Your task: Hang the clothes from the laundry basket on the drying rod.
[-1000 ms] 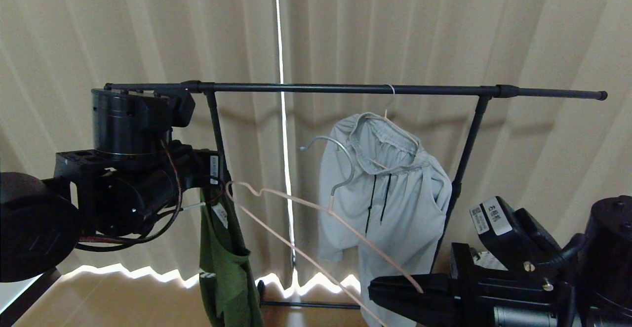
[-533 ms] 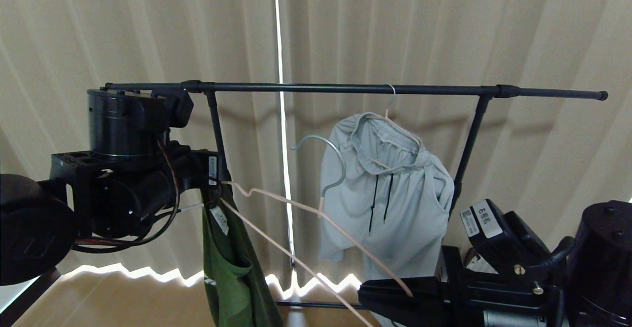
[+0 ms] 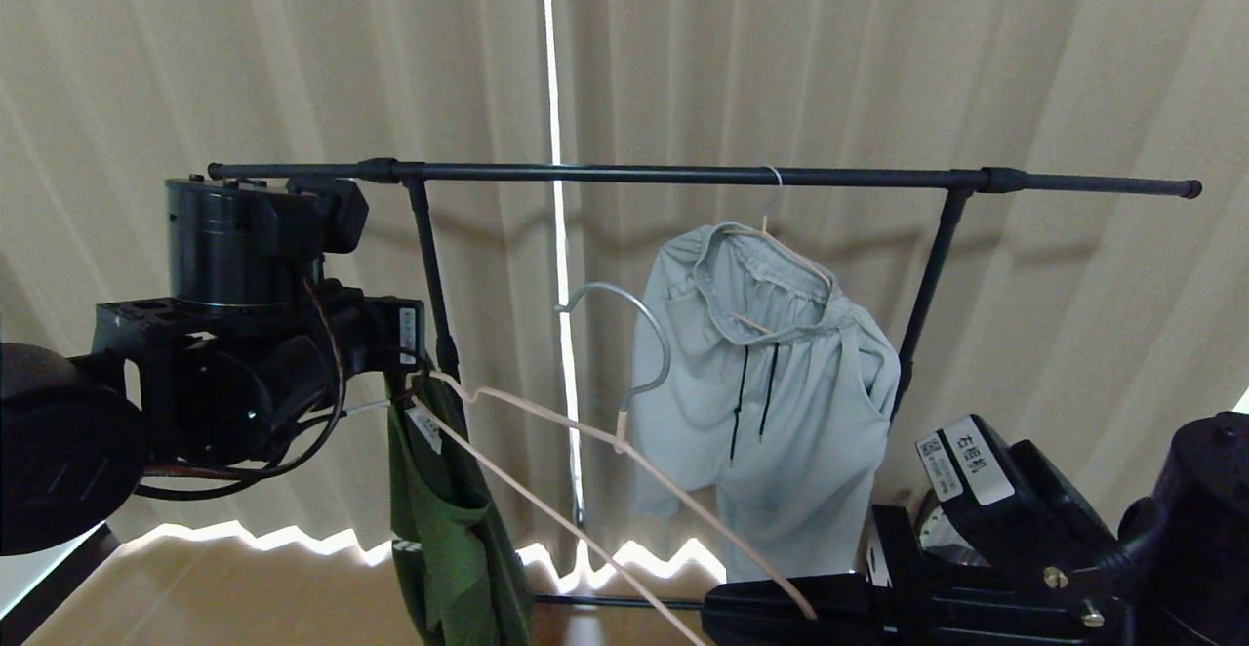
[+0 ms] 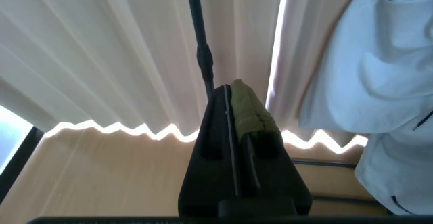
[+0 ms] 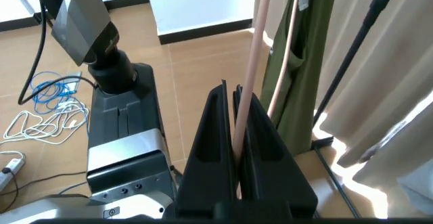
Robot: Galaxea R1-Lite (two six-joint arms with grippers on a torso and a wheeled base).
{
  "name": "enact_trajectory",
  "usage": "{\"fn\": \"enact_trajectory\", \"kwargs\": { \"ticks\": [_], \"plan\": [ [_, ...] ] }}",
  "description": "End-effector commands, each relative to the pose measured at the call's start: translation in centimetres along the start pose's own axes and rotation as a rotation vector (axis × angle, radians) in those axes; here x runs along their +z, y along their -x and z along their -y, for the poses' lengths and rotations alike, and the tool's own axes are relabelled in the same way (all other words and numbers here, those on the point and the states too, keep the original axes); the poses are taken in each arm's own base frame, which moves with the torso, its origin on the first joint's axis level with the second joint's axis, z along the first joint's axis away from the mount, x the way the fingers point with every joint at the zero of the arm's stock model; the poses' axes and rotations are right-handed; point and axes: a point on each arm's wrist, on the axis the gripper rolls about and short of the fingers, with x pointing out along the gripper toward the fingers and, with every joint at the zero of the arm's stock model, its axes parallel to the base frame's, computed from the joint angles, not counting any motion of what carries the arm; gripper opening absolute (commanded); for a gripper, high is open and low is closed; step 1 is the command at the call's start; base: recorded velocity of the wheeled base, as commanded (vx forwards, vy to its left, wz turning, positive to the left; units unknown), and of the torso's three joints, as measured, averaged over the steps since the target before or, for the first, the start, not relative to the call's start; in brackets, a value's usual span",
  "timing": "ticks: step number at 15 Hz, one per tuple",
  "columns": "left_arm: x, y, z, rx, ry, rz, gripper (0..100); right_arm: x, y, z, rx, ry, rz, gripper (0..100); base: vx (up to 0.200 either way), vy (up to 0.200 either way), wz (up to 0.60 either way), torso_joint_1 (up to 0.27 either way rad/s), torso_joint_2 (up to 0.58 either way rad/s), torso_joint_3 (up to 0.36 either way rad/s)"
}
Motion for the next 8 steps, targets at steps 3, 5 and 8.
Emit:
{"fn": "enact_trajectory", "kwargs": {
  "ticks": [3, 5, 8],
  "plan": [
    [0.0, 0.9, 0.2, -0.02, -0.002, 0.013, 0, 0.1, -1.2, 1.0, -0.019, 0.011, 0.038, 0, 0.0, 0.0, 0.0, 0.0, 0.0, 0.0],
    [0.2, 1.4, -0.1, -0.02, 0.004, 0.023, 0, -0.1, -2.0, 2.0, -0.041, 0.013, 0.054, 0, 0.0, 0.0, 0.0, 0.0, 0.0, 0.0],
    [0.3, 1.8, -0.3, -0.021, 0.009, 0.031, 0, -0.3, -2.4, 2.9, -0.059, 0.014, 0.069, 0, 0.0, 0.0, 0.0, 0.0, 0.0, 0.0]
  ]
}}
